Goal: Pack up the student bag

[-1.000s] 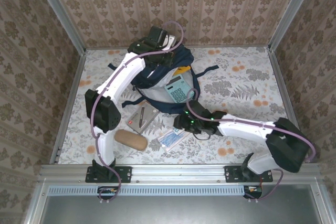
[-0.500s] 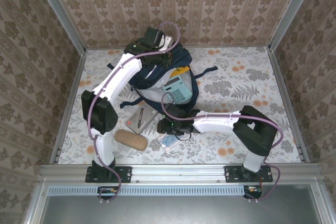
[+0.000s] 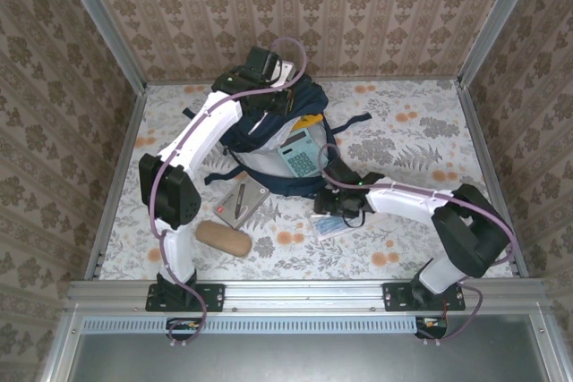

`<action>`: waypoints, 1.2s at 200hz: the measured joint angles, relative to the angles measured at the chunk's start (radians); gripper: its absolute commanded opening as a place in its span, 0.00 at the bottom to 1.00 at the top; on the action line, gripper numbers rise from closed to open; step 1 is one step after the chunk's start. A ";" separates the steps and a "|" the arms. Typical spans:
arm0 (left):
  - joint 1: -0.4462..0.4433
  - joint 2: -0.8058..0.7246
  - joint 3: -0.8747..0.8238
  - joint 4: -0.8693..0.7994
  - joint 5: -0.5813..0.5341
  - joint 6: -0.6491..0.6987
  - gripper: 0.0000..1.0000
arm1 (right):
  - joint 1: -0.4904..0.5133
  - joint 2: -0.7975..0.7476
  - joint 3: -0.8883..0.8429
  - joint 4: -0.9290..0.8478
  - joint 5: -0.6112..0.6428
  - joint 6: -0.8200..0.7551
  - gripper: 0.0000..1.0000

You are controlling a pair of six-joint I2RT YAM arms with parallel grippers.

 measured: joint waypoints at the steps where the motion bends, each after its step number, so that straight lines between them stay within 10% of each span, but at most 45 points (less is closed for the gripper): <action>1: 0.000 0.000 0.000 0.000 0.000 0.000 0.00 | -0.003 -0.004 0.000 -0.006 0.003 -0.004 0.61; 92: -0.002 0.000 0.000 0.001 0.004 -0.006 0.00 | -0.035 -0.299 -0.159 -0.160 0.106 0.068 0.71; 165: -0.002 0.000 0.000 0.001 0.005 -0.007 0.00 | -0.337 -0.507 -0.311 -0.181 0.103 0.041 0.64; 240: -0.002 0.000 0.000 0.001 0.008 -0.007 0.00 | -0.553 -0.371 -0.342 -0.016 -0.083 -0.047 0.59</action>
